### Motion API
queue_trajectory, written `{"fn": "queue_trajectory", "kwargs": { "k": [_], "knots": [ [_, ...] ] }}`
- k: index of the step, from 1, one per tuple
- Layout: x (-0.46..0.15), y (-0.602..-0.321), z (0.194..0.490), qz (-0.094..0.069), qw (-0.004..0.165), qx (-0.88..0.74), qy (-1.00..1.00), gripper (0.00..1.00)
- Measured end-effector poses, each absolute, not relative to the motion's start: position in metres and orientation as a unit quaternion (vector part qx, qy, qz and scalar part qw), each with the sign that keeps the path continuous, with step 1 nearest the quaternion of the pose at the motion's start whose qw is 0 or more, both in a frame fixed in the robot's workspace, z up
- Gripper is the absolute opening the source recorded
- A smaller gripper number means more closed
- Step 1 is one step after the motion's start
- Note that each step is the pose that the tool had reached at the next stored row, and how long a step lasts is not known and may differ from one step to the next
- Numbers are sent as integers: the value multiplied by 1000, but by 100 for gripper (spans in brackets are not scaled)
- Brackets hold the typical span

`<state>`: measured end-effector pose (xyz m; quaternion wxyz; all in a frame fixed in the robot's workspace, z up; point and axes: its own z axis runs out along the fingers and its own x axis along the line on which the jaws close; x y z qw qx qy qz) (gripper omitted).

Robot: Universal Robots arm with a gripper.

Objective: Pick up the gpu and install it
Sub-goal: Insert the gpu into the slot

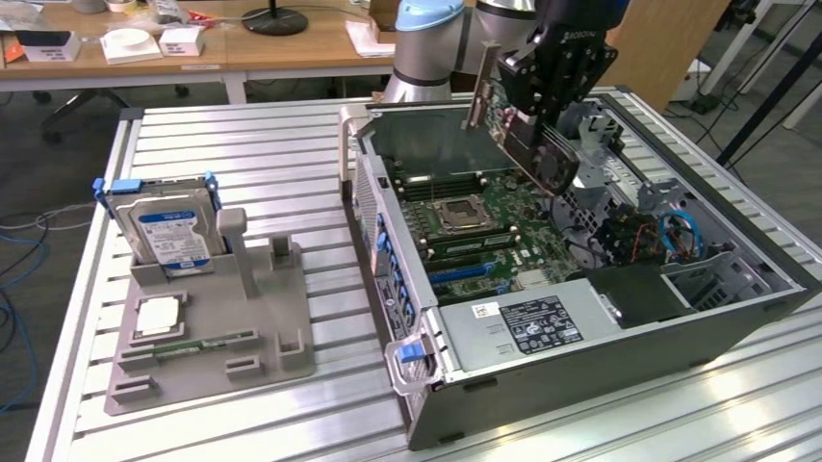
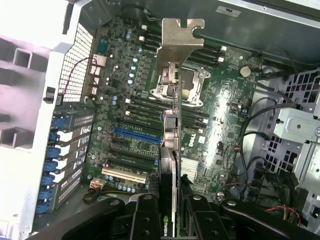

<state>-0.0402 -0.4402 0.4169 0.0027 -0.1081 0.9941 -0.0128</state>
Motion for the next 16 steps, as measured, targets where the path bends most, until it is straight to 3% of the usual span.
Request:
{"fn": "queue_trajectory", "kwargs": {
  "k": [16],
  "knots": [
    [-40, -440, 417, -13, 3, -139, 990, 26]
  ]
}}
